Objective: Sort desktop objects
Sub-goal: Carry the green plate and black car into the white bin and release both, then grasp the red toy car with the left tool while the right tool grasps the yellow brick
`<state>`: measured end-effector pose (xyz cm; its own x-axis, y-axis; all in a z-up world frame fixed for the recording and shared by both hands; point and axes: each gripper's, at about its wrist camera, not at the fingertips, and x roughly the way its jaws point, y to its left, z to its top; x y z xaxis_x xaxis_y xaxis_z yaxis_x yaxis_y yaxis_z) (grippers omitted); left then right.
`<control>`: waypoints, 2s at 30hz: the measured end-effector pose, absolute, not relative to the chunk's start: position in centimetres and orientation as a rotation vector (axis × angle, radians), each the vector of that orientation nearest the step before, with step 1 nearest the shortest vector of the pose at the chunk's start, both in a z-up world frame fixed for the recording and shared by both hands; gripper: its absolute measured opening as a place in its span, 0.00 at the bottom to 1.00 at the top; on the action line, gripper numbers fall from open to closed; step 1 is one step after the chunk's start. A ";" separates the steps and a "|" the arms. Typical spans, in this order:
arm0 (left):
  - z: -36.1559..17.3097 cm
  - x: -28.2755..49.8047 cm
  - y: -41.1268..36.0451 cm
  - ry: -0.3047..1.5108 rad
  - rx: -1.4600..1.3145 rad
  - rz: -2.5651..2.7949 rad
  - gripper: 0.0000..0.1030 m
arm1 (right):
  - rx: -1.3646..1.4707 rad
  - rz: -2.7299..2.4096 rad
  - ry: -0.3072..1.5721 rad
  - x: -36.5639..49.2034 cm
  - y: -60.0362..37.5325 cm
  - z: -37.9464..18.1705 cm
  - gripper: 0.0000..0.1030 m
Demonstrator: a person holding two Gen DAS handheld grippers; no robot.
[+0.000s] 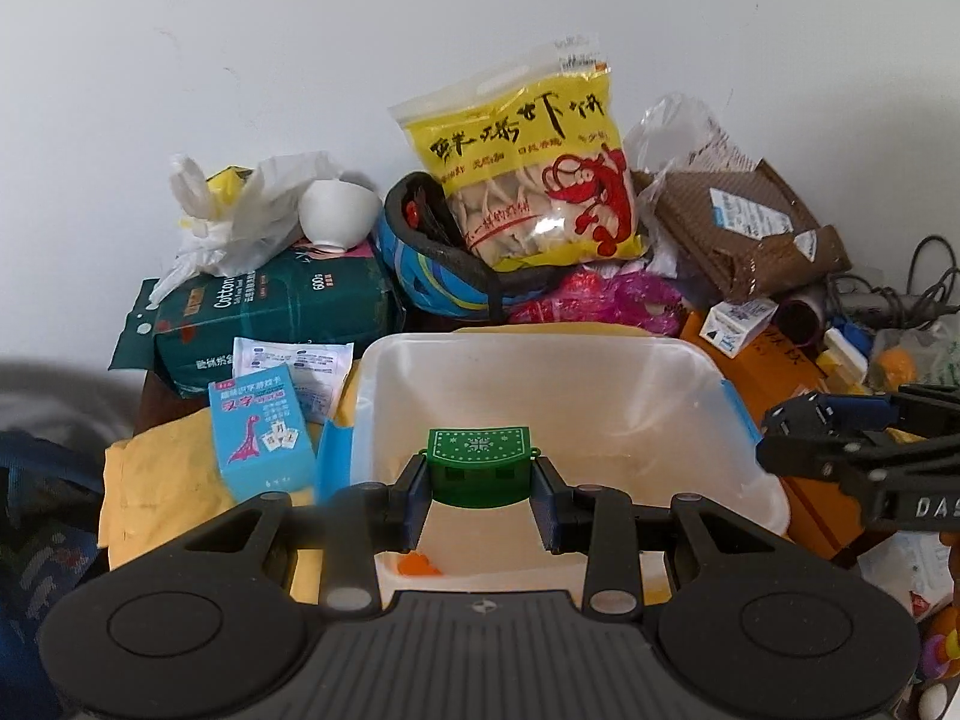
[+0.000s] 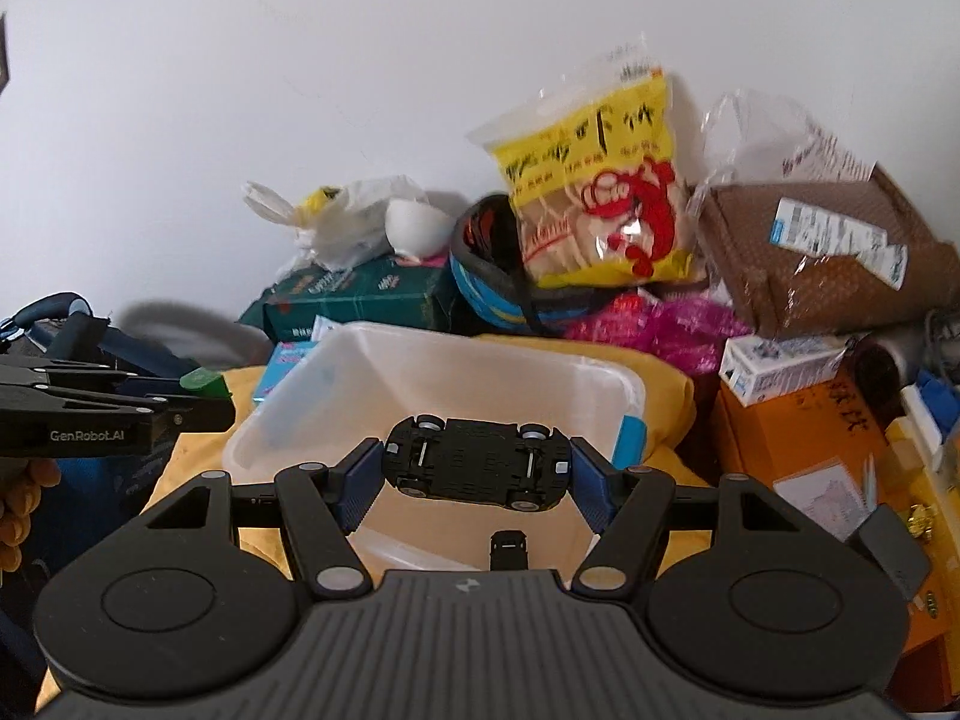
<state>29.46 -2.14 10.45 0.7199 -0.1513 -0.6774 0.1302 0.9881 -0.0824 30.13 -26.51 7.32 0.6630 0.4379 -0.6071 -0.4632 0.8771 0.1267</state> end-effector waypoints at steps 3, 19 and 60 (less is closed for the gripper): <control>10.3 31.0 -2.4 0.783 -0.025 -0.155 0.38 | -0.059 0.510 0.722 31.7 -25.9 6.7 0.67; 8.5 32.6 -1.9 0.837 -0.008 -0.097 0.62 | -0.117 0.504 0.845 35.8 -24.0 4.5 0.75; -7.3 1.8 -8.1 0.792 0.063 -0.336 0.54 | -0.245 0.582 0.854 14.4 -26.3 -9.6 0.51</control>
<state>1.83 -8.06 -7.32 0.6527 -0.2722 -0.7071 0.3191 0.9452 -0.0692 14.38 -26.35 -9.62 0.5144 0.3834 -0.7670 -0.5737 0.8187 0.0245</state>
